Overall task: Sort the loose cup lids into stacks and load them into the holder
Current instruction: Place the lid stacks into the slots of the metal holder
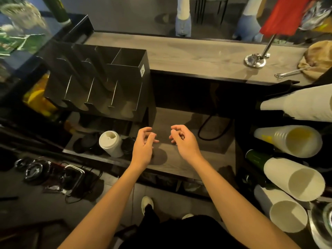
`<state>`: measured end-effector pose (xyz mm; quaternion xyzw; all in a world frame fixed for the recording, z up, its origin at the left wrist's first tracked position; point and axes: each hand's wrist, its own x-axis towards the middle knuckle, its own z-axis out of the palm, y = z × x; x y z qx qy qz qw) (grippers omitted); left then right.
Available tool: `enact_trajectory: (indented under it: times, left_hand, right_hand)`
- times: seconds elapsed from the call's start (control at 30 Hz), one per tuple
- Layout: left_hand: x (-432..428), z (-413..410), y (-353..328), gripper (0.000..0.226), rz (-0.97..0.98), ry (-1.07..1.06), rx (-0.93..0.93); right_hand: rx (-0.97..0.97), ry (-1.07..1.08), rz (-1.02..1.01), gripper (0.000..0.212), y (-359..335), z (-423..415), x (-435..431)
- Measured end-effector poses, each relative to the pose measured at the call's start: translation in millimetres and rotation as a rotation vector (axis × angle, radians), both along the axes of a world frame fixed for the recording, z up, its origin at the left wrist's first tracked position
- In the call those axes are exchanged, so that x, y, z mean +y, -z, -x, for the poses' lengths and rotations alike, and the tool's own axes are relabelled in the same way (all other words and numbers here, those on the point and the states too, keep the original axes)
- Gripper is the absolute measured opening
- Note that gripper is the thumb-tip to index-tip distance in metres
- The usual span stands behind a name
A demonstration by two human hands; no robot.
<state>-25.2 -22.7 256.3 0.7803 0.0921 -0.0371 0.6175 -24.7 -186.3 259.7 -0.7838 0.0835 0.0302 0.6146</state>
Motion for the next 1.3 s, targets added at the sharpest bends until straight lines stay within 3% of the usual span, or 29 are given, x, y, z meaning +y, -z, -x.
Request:
enact_trajectory:
  times: [0.23, 0.47, 0.63, 0.83, 0.93, 1.07, 1.2, 1.3]
  left_hand:
    - [53, 0, 12, 0.021, 0.058, -0.157, 0.087]
    - [105, -4, 34, 0.024, 0.15, -0.286, 0.255]
    - [124, -14, 59, 0.011, 0.252, -0.309, 0.446]
    - [134, -31, 91, 0.063, 0.318, -0.29, 0.694]
    - [133, -45, 102, 0.085, 0.347, -0.277, 0.817]
    - [135, -51, 115, 0.096, 0.368, -0.215, 0.899]
    - [139, -50, 124, 0.068, 0.471, -0.173, 0.894]
    - [144, -48, 132, 0.066, 0.495, -0.178, 0.873]
  right_hand:
    - [0.077, -0.103, 0.004, 0.015, 15, -15, 54]
    - [0.235, -0.148, 0.079, 0.037, 40, -34, 120]
    - [0.382, -0.115, 0.159, 0.052, 62, -49, 145]
    - [0.551, -0.101, 0.269, 0.067, 83, -65, 163]
    - [0.642, -0.076, 0.197, 0.077, 91, -71, 170]
    - [0.737, -0.042, 0.106, 0.088, 98, -77, 176]
    - [0.84, 0.011, -0.041, 0.102, 111, -79, 181]
    - [0.883, 0.025, -0.122, 0.108, 119, -76, 176]
